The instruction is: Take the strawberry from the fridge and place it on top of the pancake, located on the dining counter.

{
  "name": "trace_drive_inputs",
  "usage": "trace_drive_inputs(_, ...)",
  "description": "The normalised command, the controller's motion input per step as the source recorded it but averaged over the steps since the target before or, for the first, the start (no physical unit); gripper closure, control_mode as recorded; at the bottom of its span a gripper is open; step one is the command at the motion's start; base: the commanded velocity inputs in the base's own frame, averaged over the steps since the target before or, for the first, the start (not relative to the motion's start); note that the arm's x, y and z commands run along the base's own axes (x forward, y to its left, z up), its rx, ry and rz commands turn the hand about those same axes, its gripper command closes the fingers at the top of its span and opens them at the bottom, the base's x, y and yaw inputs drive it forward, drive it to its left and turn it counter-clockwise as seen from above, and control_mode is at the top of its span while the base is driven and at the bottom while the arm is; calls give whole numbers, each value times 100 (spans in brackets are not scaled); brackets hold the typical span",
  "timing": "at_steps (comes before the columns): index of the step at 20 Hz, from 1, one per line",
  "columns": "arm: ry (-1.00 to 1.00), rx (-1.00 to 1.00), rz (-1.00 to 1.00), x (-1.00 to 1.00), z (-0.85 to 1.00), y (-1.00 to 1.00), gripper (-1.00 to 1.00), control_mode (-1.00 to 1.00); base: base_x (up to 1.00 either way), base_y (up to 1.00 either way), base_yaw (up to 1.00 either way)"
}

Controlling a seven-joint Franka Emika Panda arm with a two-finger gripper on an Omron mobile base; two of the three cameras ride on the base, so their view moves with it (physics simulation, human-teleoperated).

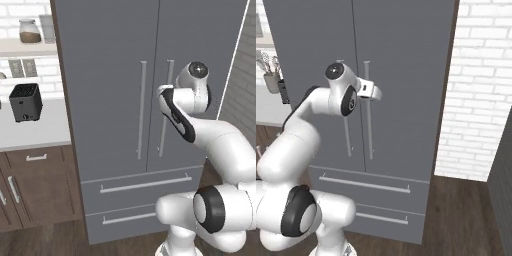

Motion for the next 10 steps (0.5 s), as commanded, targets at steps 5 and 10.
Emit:
trace_drive_inputs(5,-14,0,0,43,-11,0,-100,-100,0,0,0)
trace_drive_inputs(10,-1,0,0,50,-2,0,-100,-100,0,0,0)
